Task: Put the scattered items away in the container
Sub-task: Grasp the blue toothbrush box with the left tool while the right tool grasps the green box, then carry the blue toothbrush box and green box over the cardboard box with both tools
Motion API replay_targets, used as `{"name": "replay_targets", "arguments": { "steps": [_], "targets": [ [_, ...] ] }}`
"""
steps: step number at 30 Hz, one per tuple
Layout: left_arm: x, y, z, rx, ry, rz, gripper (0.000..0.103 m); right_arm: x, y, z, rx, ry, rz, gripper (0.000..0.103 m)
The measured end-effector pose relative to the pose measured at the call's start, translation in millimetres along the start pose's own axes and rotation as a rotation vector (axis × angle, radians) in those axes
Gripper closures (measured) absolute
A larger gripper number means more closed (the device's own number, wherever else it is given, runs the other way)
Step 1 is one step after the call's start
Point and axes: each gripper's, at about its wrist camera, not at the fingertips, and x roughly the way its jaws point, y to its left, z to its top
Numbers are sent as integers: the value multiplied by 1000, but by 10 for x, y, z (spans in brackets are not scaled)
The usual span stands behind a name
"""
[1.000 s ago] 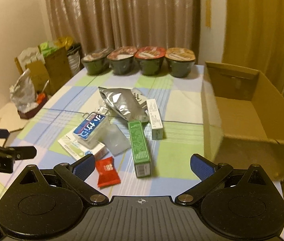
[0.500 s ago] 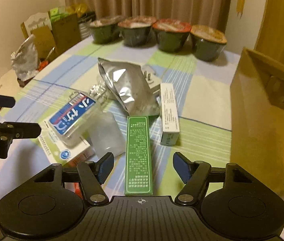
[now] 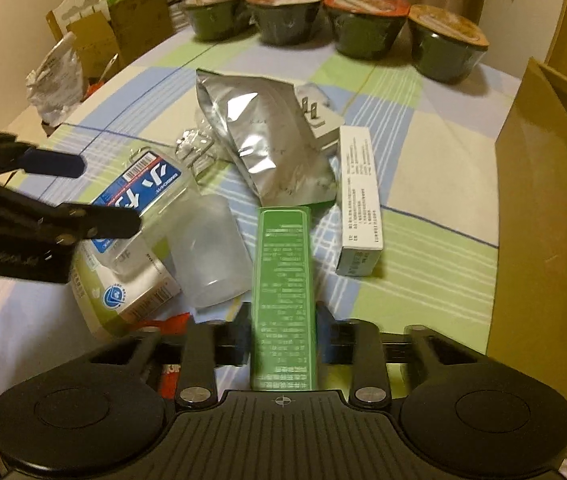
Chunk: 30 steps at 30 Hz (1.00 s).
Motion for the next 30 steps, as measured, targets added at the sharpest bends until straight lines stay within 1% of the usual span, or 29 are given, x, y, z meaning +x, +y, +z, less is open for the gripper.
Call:
{"name": "replay_targets", "arguments": {
  "steps": [4,5,6,7,11,16,21,25,27,30],
  "targets": [
    [117,2,48,10,31,-18,35,-19,-15,-12,15,-8,5,70],
    [136,-2,51,14,37,-22,39,-26,-12,-20,20,-10,7,70],
    [157,-7,51,20,44,-30,46,-35,-8,-31,24,-10,9,70],
    [168,-14,47,26,49,-36,51,-46,-8,-42,27,-10,12,70],
    [133,-56,1,54,53,-42,51,-109,-28,-114,61,-10,25,70],
    [-83,-132,-122,77,36,-45,51,-240,-10,-218,97,-22,31,70],
    [-300,-275,-268,94,35,-75,52,-373,36,-358,121,-25,27,70],
    [-391,-372,-372,92,47,-97,52,-467,57,-472,135,-21,10,70],
    [-415,-406,-417,90,54,-104,52,-478,96,-525,118,-9,-6,70],
    [-431,-459,-471,99,67,-114,52,-414,143,-583,87,40,-11,70]
  ]
}}
